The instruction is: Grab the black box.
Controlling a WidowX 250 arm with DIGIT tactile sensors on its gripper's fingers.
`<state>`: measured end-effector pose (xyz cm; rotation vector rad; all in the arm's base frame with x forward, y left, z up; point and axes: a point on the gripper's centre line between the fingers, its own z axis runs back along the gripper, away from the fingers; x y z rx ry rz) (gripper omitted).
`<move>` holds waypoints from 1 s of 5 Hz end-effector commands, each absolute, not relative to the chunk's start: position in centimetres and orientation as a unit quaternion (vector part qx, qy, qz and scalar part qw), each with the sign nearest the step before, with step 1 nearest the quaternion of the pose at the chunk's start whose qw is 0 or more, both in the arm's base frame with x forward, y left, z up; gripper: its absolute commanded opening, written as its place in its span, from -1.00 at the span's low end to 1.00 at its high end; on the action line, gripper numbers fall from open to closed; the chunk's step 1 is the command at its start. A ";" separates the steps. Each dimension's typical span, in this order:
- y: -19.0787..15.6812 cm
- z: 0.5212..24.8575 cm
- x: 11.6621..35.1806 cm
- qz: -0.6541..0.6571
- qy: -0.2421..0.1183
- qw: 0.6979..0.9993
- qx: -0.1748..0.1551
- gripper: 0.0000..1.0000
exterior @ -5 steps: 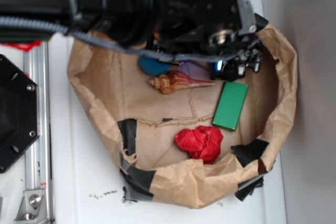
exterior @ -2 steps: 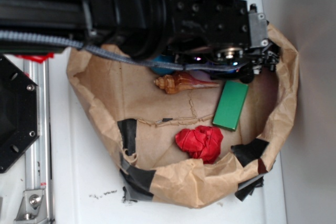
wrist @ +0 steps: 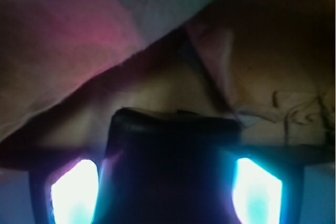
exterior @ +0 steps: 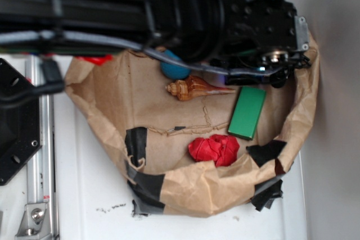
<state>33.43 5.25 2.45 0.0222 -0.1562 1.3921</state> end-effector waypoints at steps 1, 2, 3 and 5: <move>3.7 1.8 32.8 0.624 -0.082 0.777 0.010 0.82; 3.7 2.6 31.7 0.625 -0.082 0.777 0.002 -1.00; 3.5 4.6 30.0 0.620 -0.091 0.779 -0.019 -1.00; 3.2 8.7 27.9 0.585 -0.119 0.800 -0.059 -1.00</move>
